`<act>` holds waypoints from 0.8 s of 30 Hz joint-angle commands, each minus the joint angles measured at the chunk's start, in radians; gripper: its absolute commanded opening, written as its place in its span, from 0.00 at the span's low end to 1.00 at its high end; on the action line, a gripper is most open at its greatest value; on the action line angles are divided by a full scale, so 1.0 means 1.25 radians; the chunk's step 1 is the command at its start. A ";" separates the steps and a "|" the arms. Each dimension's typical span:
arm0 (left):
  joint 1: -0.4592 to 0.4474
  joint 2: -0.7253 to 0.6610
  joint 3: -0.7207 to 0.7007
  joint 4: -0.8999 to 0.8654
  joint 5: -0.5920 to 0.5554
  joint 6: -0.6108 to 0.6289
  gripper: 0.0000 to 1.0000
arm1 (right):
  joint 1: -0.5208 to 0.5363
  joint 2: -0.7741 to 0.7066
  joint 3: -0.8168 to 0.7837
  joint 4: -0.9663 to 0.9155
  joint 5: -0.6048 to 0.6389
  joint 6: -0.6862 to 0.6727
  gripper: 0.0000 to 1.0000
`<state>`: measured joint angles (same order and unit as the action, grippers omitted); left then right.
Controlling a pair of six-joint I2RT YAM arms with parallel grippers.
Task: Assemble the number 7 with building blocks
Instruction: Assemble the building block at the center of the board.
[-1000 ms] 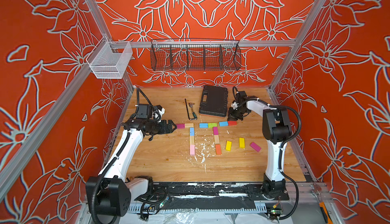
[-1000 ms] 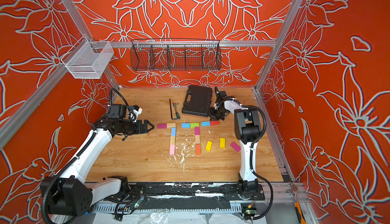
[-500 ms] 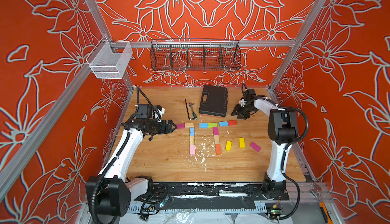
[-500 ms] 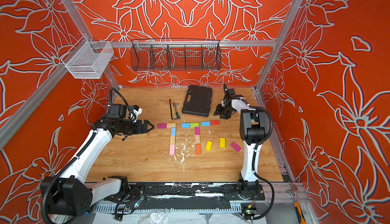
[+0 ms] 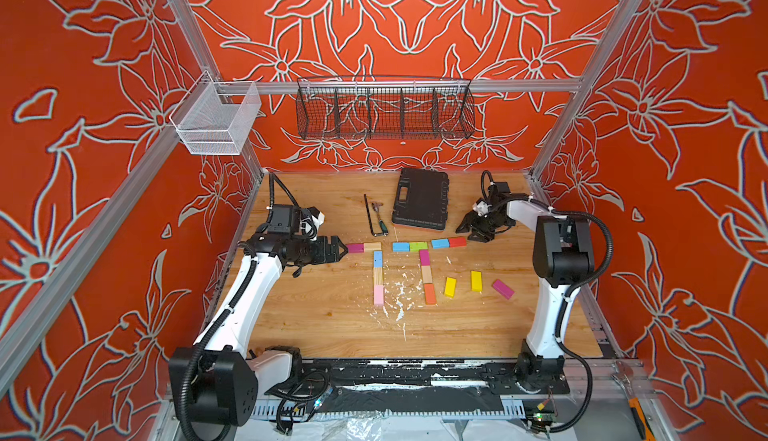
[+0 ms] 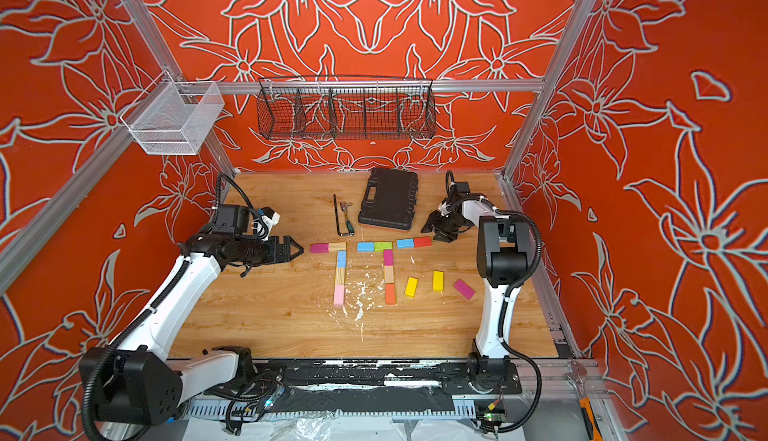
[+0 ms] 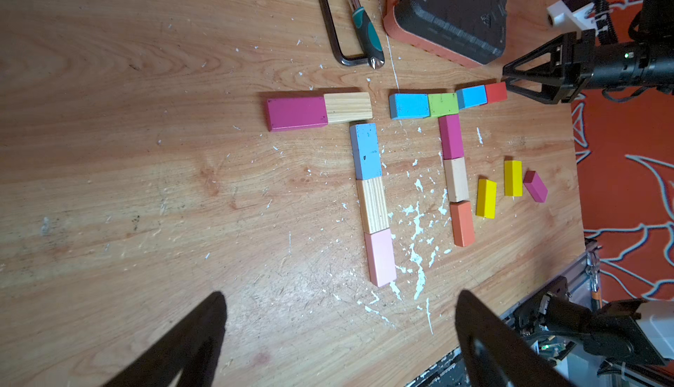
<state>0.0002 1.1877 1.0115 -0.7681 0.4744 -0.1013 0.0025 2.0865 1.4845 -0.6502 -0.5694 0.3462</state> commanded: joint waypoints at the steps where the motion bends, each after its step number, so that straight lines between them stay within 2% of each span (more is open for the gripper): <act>1: 0.005 0.002 -0.005 -0.009 0.007 0.005 0.95 | 0.007 -0.003 -0.033 -0.009 -0.014 -0.013 0.57; 24: 0.005 0.000 -0.004 -0.009 0.006 0.005 0.95 | 0.021 -0.038 -0.071 -0.011 -0.009 -0.001 0.58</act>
<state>0.0002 1.1877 1.0111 -0.7685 0.4740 -0.1013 0.0238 2.0529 1.4223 -0.6312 -0.6106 0.3470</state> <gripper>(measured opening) 0.949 0.575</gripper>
